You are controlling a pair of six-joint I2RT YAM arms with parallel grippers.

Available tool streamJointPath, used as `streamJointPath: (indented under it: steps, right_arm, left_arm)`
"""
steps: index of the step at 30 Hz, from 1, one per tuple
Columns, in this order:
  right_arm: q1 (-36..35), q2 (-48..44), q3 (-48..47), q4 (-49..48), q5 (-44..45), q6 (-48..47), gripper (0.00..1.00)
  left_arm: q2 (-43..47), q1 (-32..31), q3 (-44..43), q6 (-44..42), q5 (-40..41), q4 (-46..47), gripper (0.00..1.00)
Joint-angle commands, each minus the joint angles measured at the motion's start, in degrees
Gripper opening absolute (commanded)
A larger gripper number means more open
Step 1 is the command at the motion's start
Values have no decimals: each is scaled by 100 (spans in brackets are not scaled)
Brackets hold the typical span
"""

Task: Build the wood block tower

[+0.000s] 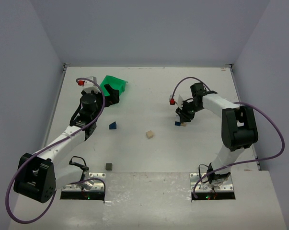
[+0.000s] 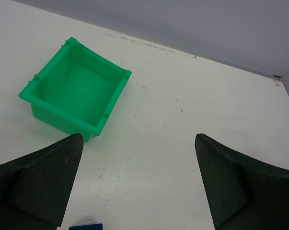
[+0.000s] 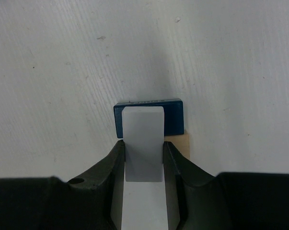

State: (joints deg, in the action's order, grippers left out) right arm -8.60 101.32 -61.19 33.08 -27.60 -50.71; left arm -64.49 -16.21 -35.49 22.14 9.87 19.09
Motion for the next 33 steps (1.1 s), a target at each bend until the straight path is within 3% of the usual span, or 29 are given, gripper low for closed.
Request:
streamJointPath:
  steps: [1,33]
  right_arm:
    - [-19,46,-51,-130,-35,-134,15]
    - [-19,208,-280,-91,-44,-362,21]
  left_arm:
    - [16,-76,-234,-105,-99,318,100]
    - [-147,-98,-296,-228,-342,314,100]
